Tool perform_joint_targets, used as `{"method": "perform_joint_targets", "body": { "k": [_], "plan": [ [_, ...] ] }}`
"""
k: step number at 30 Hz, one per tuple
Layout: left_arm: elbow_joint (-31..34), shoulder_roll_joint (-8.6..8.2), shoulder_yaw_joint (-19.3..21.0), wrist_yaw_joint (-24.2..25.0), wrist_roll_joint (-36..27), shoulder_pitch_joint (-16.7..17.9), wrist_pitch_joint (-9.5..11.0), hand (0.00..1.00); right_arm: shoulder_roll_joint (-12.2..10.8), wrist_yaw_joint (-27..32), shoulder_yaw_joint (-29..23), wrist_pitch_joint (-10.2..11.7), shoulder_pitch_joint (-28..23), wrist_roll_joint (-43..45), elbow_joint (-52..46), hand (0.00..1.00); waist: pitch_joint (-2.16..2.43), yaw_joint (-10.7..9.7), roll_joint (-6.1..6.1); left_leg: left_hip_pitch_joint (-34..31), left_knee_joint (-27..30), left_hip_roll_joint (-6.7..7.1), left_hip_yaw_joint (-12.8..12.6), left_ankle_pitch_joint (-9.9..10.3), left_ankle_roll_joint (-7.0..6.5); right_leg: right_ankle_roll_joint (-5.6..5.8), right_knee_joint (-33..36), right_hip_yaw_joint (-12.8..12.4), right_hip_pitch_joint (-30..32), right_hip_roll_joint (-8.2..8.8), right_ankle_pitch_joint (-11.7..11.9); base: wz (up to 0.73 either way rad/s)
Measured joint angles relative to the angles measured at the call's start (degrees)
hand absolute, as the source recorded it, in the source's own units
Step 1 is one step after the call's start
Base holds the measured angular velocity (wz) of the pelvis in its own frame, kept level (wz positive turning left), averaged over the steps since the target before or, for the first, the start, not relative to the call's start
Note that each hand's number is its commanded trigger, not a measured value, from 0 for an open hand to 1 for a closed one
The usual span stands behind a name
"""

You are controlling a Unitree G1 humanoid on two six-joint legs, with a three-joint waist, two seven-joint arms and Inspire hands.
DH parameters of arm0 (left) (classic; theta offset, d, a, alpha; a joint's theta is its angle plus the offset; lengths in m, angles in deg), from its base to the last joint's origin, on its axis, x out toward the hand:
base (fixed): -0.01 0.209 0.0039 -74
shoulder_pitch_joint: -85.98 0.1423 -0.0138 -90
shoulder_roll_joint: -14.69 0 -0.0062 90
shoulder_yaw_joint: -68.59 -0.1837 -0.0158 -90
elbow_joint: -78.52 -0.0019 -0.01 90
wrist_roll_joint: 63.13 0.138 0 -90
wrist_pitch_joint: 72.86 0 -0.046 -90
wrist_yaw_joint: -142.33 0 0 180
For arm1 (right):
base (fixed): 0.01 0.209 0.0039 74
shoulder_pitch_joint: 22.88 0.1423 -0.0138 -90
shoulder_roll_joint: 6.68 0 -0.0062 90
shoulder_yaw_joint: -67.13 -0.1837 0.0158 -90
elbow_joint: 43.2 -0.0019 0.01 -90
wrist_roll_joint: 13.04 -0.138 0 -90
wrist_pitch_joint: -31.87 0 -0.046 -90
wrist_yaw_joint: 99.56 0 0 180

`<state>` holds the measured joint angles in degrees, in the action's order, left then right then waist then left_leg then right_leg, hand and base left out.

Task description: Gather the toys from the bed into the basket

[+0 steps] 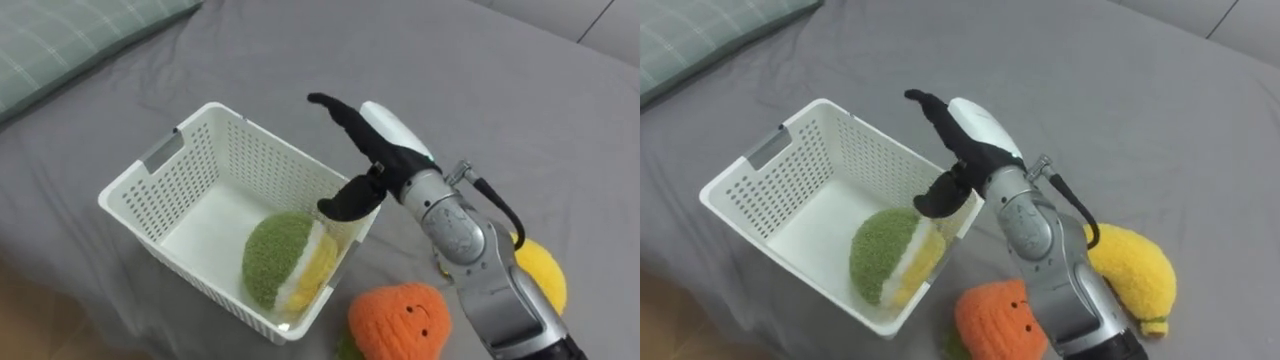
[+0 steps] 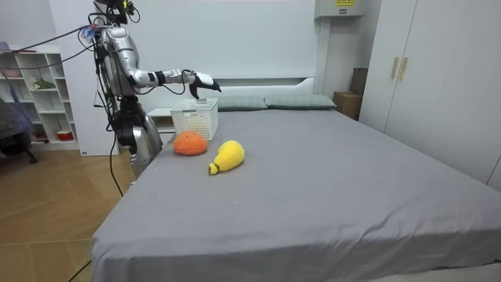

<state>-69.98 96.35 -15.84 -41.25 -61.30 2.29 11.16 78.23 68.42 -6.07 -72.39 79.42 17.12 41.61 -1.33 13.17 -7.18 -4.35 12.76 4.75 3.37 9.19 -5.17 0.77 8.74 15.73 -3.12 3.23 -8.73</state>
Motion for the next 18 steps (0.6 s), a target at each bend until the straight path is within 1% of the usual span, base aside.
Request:
{"method": "perform_joint_targets", "body": {
  "k": [1, 4, 6, 7, 8, 10, 12, 14, 16, 18],
  "plan": [
    [0.0, 0.01, 0.4, 0.2, 0.0, 0.1, 0.0, 0.00, 0.1, 1.0, -1.3, 0.1, -0.1, -0.6, 0.0, 0.00, -0.06, -0.5, 0.08, 0.0, 0.0, 0.00, 0.0, 0.0, -0.01, 0.00, 0.0, 0.0, 0.0, 0.01, 0.0, 0.00],
    [0.0, 0.01, 1.1, 0.3, -0.1, 0.2, 0.0, 0.00, 0.5, 3.9, -5.1, 1.1, -0.7, -1.4, 0.3, 0.00, -0.01, -2.0, 0.11, 0.2, 0.0, -0.06, -0.4, 0.0, -0.02, 0.01, 0.0, -0.3, 0.1, 0.01, 0.0, -0.05],
    [0.0, -0.04, 1.3, 0.2, -0.1, 0.3, 0.0, 0.00, 0.9, 5.8, -7.1, 2.0, -1.6, -1.8, 0.3, 0.00, 0.03, -2.2, 0.12, 0.5, -0.1, -0.15, -0.9, 0.0, -0.06, 0.01, 0.0, -0.7, 0.2, 0.01, 0.0, -0.13],
    [0.0, -0.10, 1.5, 0.1, 0.0, 0.6, 0.0, 0.00, 1.1, 7.1, -8.2, 2.3, -2.6, -1.8, 0.3, 0.00, 0.16, -2.4, 0.12, 0.8, -0.2, -0.21, -1.2, 0.0, -0.07, 0.01, 0.0, -1.2, 0.2, 0.00, 0.0, -0.16],
    [0.0, -0.09, 1.7, -0.1, 0.0, 0.9, 0.0, 0.00, 1.2, 7.8, -9.0, 2.6, -3.2, -1.7, 0.9, 0.00, 0.35, -3.1, 0.05, 0.9, -0.5, -0.23, -1.4, 0.0, -0.07, 0.02, 0.0, -1.3, 0.1, 0.01, 0.0, -0.12],
    [0.0, -0.10, 2.6, -0.1, 0.0, 1.3, 0.0, 0.00, 1.3, 9.4, -10.0, 2.7, -4.3, -1.8, 2.1, 0.00, 0.56, -3.8, -0.09, 1.0, -0.5, -0.26, -1.7, -0.1, -0.08, 0.03, 0.1, -1.5, 0.1, 0.01, 0.0, -0.06],
    [0.0, -0.07, 2.8, -0.1, -0.1, 1.5, 0.0, 0.00, 1.4, 10.4, -11.3, 2.7, -5.8, -1.9, 2.6, 0.00, 0.60, -4.1, -0.13, 1.1, -0.5, -0.28, -1.8, -0.1, -0.08, 0.04, 0.1, -1.6, 0.1, 0.01, 0.0, -0.05],
    [0.1, 0.02, 3.1, -0.2, -0.1, 2.0, 0.0, 0.00, 1.5, 11.9, -11.7, 2.6, -7.3, -3.1, 2.9, 0.00, 0.69, -5.0, -0.05, 1.2, -0.5, -0.34, -2.0, -0.1, -0.08, 0.04, 0.1, -1.8, 0.1, 0.00, 0.0, -0.04],
    [0.0, 0.00, 3.3, -0.7, -0.1, 2.4, 0.0, 0.00, 1.9, 12.7, -11.9, 3.2, -7.3, -4.3, 4.7, 0.00, 0.73, -5.1, -0.02, 1.6, -0.7, -0.47, -2.7, -0.1, -0.08, 0.05, 0.1, -2.3, 0.0, -0.02, 0.0, -0.15],
    [0.0, -0.05, 3.7, -1.0, -0.1, 3.1, 0.1, 0.00, 2.7, 13.2, -12.3, 3.2, -7.3, -5.8, 7.1, 0.00, 0.74, -5.3, 0.03, 2.1, -1.0, -0.52, -2.9, 0.0, -0.09, 0.07, 0.1, -2.2, -0.5, -0.01, 0.0, -0.07]
  ]
}}
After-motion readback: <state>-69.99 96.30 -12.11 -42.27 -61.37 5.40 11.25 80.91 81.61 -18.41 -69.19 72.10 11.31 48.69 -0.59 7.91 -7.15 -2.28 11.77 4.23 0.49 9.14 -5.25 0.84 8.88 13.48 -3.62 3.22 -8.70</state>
